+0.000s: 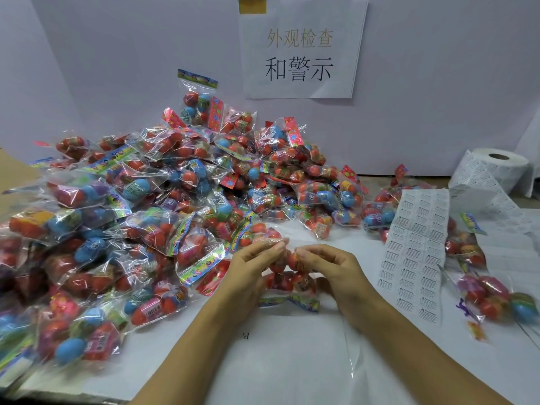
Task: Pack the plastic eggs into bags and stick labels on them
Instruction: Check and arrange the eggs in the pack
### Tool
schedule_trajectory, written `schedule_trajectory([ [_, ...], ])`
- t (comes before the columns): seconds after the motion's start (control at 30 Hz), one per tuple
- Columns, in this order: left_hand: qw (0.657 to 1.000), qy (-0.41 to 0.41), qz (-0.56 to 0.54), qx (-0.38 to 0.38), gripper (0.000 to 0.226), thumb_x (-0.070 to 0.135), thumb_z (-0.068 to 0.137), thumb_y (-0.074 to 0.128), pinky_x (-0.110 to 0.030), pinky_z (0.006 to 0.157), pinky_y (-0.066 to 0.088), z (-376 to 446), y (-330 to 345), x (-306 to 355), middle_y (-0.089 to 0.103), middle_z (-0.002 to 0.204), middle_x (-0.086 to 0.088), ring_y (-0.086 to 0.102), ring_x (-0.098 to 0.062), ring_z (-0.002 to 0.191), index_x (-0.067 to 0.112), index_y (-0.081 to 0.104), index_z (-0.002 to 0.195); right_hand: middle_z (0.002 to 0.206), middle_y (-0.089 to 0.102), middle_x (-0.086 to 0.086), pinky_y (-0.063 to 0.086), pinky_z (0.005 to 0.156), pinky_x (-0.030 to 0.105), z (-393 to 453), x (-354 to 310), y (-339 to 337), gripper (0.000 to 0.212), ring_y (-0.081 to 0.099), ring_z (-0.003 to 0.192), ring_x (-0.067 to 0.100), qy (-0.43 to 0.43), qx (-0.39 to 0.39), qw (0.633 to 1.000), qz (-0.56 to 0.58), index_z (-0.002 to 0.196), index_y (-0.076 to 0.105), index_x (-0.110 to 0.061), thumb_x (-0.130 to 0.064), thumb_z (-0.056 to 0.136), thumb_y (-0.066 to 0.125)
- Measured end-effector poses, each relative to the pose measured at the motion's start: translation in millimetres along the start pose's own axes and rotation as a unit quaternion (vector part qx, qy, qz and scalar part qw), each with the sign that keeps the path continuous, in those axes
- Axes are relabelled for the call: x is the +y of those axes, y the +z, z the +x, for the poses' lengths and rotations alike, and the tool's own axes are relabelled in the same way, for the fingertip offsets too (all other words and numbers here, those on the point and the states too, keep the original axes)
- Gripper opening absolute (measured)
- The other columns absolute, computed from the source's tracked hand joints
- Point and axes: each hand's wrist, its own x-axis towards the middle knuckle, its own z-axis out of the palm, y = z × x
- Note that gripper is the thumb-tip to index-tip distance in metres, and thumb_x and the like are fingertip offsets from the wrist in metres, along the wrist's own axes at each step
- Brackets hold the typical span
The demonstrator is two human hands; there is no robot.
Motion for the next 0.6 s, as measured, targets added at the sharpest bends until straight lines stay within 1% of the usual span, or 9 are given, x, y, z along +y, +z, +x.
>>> schedule_trajectory([
  [0.07, 1.0, -0.001, -0.006, 0.009, 0.026, 0.029, 0.088, 0.079, -0.041, 0.07, 0.059, -0.5, 2.4, 0.6, 0.072, 0.096, -0.017, 0.071, -0.025, 0.094, 0.011, 0.079, 0.106, 0.099, 0.077, 0.013, 0.059, 0.068, 0.037, 1.2, 1.0, -0.2, 0.04, 0.073, 0.088, 0.022, 0.005, 0.003, 1.0, 0.014, 0.101, 0.08, -0.017, -0.045, 0.073, 0.08],
  [0.13, 1.0, -0.004, -0.01, 0.024, 0.032, 0.032, 0.088, 0.074, -0.04, 0.068, 0.06, -0.1, 4.9, 0.9, 0.072, 0.106, -0.021, 0.071, -0.029, 0.1, 0.014, 0.078, 0.114, 0.102, 0.078, 0.013, 0.062, 0.074, 0.042, 2.2, 2.0, 0.5, 0.04, 0.075, 0.092, 0.029, 0.009, 0.006, 1.0, 0.025, 0.105, 0.08, -0.021, -0.046, 0.074, 0.08],
  [0.17, 0.999, -0.005, -0.016, 0.03, 0.033, 0.032, 0.088, 0.072, -0.04, 0.067, 0.061, 0.5, 5.0, 0.6, 0.073, 0.11, -0.022, 0.072, -0.032, 0.101, 0.015, 0.078, 0.115, 0.103, 0.078, 0.013, 0.062, 0.074, 0.041, 2.6, 2.4, 1.1, 0.041, 0.075, 0.092, 0.03, 0.009, 0.006, 0.999, 0.035, 0.106, 0.08, -0.022, -0.046, 0.073, 0.08],
  [0.23, 0.999, -0.009, -0.044, 0.031, 0.032, 0.031, 0.088, 0.069, -0.043, 0.07, 0.063, 1.6, 5.7, 0.0, 0.074, 0.113, -0.022, 0.073, -0.035, 0.101, 0.016, 0.078, 0.115, 0.103, 0.078, 0.013, 0.061, 0.071, 0.037, 3.2, 2.5, 2.6, 0.041, 0.075, 0.088, 0.028, 0.008, 0.007, 0.999, 0.048, 0.106, 0.08, -0.022, -0.046, 0.073, 0.081],
  [0.3, 0.997, -0.01, -0.067, 0.03, 0.032, 0.03, 0.088, 0.069, -0.044, 0.073, 0.063, 1.2, 6.6, 0.5, 0.074, 0.113, -0.025, 0.075, -0.035, 0.1, 0.014, 0.078, 0.114, 0.103, 0.078, 0.013, 0.061, 0.073, 0.039, 4.1, 2.8, 3.9, 0.04, 0.073, 0.086, 0.026, -0.001, 0.007, 0.999, 0.045, 0.105, 0.08, -0.021, -0.046, 0.074, 0.079],
  [0.37, 0.996, -0.004, -0.077, 0.038, 0.031, 0.03, 0.088, 0.069, -0.043, 0.07, 0.064, 1.8, 6.2, 0.9, 0.074, 0.11, -0.026, 0.076, -0.034, 0.095, 0.011, 0.079, 0.111, 0.103, 0.077, 0.013, 0.06, 0.079, 0.041, 5.0, 3.2, 4.4, 0.037, 0.071, 0.086, 0.025, -0.012, 0.008, 0.998, 0.054, 0.104, 0.081, -0.02, -0.044, 0.076, 0.077],
  [0.4, 0.996, -0.003, -0.081, 0.044, 0.032, 0.03, 0.087, 0.069, -0.041, 0.068, 0.064, 2.0, 6.0, 1.5, 0.074, 0.108, -0.026, 0.076, -0.033, 0.091, 0.009, 0.079, 0.108, 0.102, 0.077, 0.014, 0.06, 0.079, 0.039, 5.4, 3.4, 4.5, 0.034, 0.071, 0.086, 0.024, -0.017, 0.009, 0.998, 0.064, 0.103, 0.081, -0.02, -0.041, 0.077, 0.075],
  [0.5, 0.995, -0.008, -0.072, 0.062, 0.04, 0.035, 0.086, 0.07, -0.039, 0.065, 0.063, 4.4, 3.8, 1.1, 0.074, 0.107, -0.029, 0.076, -0.034, 0.085, 0.0, 0.077, 0.106, 0.101, 0.077, 0.018, 0.061, 0.074, 0.031, 5.1, 2.3, 4.5, 0.028, 0.072, 0.084, 0.023, -0.024, 0.01, 0.995, 0.093, 0.101, 0.082, -0.015, -0.033, 0.083, 0.069],
  [0.6, 0.996, -0.008, -0.062, 0.063, 0.041, 0.04, 0.081, 0.073, -0.038, 0.065, 0.064, 5.6, 1.5, 0.4, 0.075, 0.099, -0.024, 0.075, -0.03, 0.079, 0.003, 0.079, 0.098, 0.101, 0.077, 0.018, 0.061, 0.073, 0.031, 4.5, 2.2, 4.0, 0.029, 0.073, 0.083, 0.024, -0.013, 0.032, 0.996, 0.085, 0.1, 0.081, -0.013, -0.034, 0.088, 0.064],
])
